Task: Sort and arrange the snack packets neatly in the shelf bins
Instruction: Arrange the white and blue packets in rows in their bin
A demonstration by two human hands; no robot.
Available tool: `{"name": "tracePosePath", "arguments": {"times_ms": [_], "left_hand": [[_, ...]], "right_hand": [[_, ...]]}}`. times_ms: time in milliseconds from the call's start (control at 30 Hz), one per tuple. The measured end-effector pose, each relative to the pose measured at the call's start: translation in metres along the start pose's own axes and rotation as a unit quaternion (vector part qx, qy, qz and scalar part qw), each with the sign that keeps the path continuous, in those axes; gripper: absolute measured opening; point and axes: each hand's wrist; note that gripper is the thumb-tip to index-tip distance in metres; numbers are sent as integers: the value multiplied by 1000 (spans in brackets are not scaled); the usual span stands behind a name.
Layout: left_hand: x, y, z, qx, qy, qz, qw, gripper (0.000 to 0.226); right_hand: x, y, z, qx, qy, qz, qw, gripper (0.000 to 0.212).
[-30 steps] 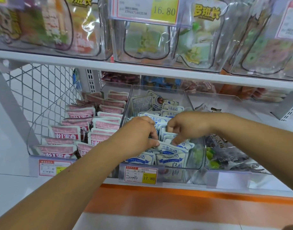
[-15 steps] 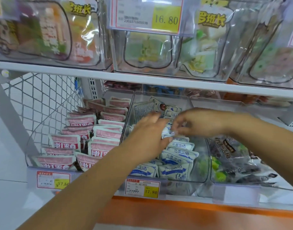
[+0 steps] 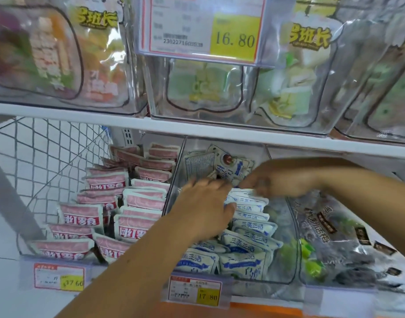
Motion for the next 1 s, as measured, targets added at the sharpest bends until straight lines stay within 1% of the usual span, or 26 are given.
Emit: {"name": "tracePosePath", "arguments": {"times_ms": [33, 100, 133, 167, 200, 267, 333, 400, 467, 567, 633, 667, 733, 767, 800, 867, 933, 967, 1000], "left_hand": [[0, 1, -2, 1, 13, -3, 1000, 56], [1, 2, -5, 2, 23, -4, 1000, 54], [2, 2, -6, 2, 25, -5, 1000, 53], [2, 2, -7, 2, 26, -5, 1000, 53], [2, 2, -7, 1, 26, -6, 1000, 53], [2, 3, -8, 0, 22, -8, 1000, 53], [3, 3, -10, -2, 20, -16, 1000, 53], [5, 3, -11, -3, 10, -21, 1000, 53], [6, 1, -13, -4, -10, -22, 1000, 54], [5, -2, -17, -16, -41, -35, 998, 56], [0, -5, -20, -23, -82, -73, 994, 57], [-4, -7, -21, -28, -114, -110, 987, 57], [-14, -9, -25, -39, -179, -189, 965, 61], [-19, -9, -29, -43, -202, -217, 954, 65], [-25, -9, -33, -48, -216, -236, 946, 69], [-38, -5, -42, -55, -223, -244, 942, 78], [-46, 4, -51, -54, -207, -231, 949, 84], [-47, 9, -55, -50, -194, -229, 953, 81], [-47, 13, -59, -45, -179, -233, 955, 73]], "right_hand": [[-7, -2, 8, 2, -42, 36, 998, 33], [-12, -8, 37, 42, -152, 95, 983, 33], [-11, -8, 52, 69, -188, 102, 974, 35], [-8, -6, 66, 90, -208, 102, 969, 36], [-4, -4, 78, 95, -219, 91, 967, 35], [4, 2, 94, 82, -242, 63, 965, 23], [8, 3, 97, 81, -262, 50, 960, 23], [11, -5, 94, 82, -285, 40, 954, 17], [14, -12, 87, 85, -291, 48, 952, 18], [19, -16, 82, 84, -276, 49, 956, 29], [18, -12, 75, 76, -284, 72, 953, 31], [15, -8, 68, 69, -304, 122, 942, 29], [8, 1, 44, 75, -344, 260, 899, 17], [7, 4, 31, 91, -355, 314, 876, 16], [7, 7, 18, 107, -355, 353, 859, 20], [11, 15, -6, 93, -370, 409, 829, 23], [17, 31, -22, 29, -404, 433, 805, 24], [21, 38, -27, 0, -407, 430, 806, 30], [26, 47, -30, -26, -402, 438, 803, 40]]}}
Point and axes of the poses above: each hand's wrist, its own z-axis towards the middle knuckle, its own x-axis out of the palm, y = z × x, and after that the axes turned 1 degree about x, right-handed
